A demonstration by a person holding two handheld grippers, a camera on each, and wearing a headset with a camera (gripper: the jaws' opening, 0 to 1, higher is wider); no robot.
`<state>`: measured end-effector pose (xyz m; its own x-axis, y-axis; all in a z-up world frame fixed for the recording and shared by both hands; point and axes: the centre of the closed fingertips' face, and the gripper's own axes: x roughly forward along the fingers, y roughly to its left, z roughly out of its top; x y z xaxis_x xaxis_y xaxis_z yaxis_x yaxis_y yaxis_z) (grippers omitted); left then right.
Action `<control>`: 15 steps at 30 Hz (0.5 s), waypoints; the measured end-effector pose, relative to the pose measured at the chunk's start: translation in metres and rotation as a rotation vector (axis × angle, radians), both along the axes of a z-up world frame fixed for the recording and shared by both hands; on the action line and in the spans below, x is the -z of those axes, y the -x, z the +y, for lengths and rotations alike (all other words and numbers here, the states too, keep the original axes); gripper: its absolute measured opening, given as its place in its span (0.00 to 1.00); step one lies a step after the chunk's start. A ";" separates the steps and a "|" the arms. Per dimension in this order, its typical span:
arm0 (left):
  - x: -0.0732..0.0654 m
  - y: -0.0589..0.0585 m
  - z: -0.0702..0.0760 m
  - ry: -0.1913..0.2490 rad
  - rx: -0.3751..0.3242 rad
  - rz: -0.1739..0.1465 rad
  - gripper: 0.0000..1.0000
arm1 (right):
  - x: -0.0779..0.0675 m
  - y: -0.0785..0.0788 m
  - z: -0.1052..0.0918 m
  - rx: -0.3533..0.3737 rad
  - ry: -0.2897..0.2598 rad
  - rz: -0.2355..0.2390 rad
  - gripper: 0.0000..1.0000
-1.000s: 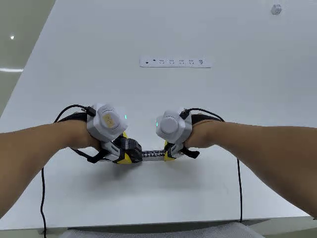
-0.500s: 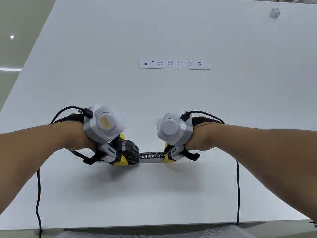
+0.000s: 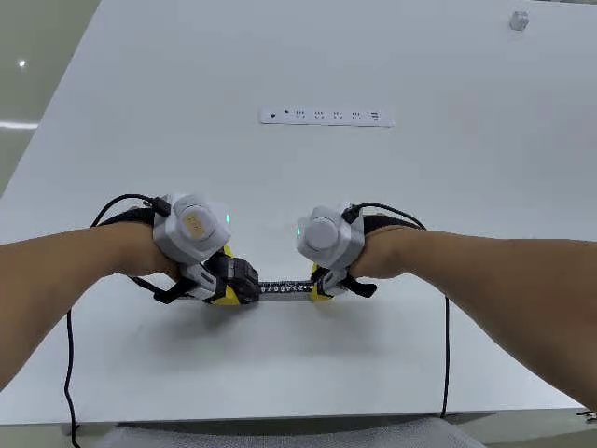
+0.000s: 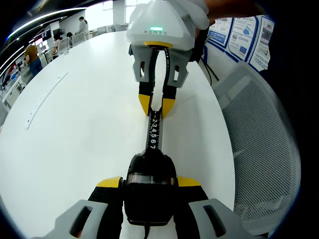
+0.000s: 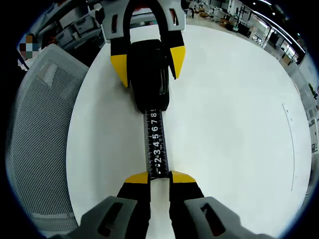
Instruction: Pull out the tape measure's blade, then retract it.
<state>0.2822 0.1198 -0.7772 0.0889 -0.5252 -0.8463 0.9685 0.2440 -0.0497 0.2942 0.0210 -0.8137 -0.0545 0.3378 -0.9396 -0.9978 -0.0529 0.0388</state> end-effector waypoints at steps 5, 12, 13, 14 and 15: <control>-0.001 0.000 0.000 0.001 -0.001 0.002 0.36 | 0.000 0.000 -0.002 0.005 0.004 0.004 0.12; -0.001 0.001 0.000 0.006 -0.005 0.000 0.36 | -0.001 -0.001 -0.006 0.008 0.005 0.005 0.12; -0.001 0.001 0.000 0.006 -0.005 0.000 0.36 | -0.001 -0.001 -0.006 0.010 0.006 0.006 0.12; -0.001 0.001 0.000 0.006 -0.005 -0.001 0.36 | -0.001 -0.001 -0.006 0.013 0.007 0.006 0.12; -0.001 0.001 0.000 0.006 -0.005 -0.001 0.36 | -0.001 -0.001 -0.007 0.018 0.010 0.007 0.12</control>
<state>0.2815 0.1195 -0.7762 0.0922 -0.5298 -0.8431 0.9674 0.2484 -0.0502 0.2954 0.0143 -0.8130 -0.0552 0.3295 -0.9425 -0.9983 -0.0348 0.0463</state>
